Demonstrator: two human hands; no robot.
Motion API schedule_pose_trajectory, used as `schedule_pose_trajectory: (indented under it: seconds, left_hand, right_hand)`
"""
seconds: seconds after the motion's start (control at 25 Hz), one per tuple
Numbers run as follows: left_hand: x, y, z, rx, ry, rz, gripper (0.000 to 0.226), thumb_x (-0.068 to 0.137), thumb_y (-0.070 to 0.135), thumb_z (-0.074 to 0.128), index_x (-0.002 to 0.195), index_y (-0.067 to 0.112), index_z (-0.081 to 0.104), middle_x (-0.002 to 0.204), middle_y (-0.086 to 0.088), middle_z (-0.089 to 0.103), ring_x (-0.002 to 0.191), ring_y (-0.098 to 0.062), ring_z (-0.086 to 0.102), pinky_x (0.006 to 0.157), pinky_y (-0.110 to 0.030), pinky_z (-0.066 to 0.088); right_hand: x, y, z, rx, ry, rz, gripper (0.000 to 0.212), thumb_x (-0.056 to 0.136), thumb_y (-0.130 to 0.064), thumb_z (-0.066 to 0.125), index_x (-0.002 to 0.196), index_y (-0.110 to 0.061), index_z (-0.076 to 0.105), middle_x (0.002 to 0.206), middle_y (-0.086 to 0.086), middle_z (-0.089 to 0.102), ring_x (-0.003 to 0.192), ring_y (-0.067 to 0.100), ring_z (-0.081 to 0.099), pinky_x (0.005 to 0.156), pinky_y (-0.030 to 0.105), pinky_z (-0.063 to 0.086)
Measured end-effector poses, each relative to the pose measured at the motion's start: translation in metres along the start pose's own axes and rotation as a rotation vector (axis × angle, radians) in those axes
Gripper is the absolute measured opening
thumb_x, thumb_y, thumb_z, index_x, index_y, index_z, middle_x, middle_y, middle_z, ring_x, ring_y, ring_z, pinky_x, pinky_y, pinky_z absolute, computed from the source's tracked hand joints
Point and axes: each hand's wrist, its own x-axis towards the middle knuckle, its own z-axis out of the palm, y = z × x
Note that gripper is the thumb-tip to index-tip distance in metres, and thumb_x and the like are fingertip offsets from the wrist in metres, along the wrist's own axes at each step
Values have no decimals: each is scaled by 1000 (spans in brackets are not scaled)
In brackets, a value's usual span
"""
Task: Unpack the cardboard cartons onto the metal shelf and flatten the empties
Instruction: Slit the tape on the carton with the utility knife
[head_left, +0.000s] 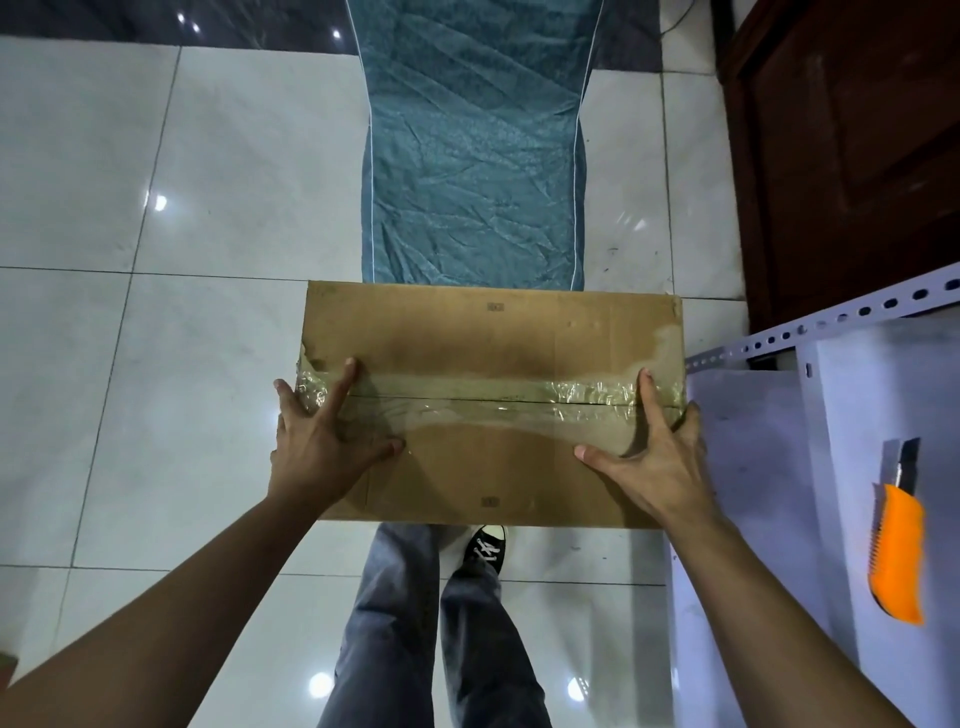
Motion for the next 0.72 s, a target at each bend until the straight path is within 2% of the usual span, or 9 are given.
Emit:
schedule_pose_trajectory:
  seconds: [0.12,0.32,0.52,0.72]
  left_hand:
    - [-4,1,-2,7,7,-8,117,54,69,84,145,67,11,148,-19,23,119,-50,52,98,-60,49]
    - [-19,2,1,-74,34,-35,116,51,60,90,143,66,18,138,-18,34,108,-45,58,100,-57,48]
    - [-35,10,-16,-89,49,-43,111,53,57,92,143,61,28,138,-18,36,115,-47,53,102,-58,45]
    - [-59,39,-51,-74,96,-61,106,53,63,89,143,58,33,144,-20,34,121,-49,47,103,-58,42]
  right_hand:
    - [1,-4,-1,-12,-4,9,127,62,-69,83,154,-56,-3,155,16,16,137,44,35,104,52,42]
    - [0,-7,-10,-36,7,24,124,62,-67,84,157,-52,5,145,21,31,125,45,47,107,51,37]
    - [-11,-10,-33,-1,26,26,119,62,-68,84,156,-53,11,149,23,29,133,46,41,112,54,32]
    - [-39,-16,-66,17,69,7,117,62,-74,80,155,-53,13,149,22,30,134,46,39,114,58,30]
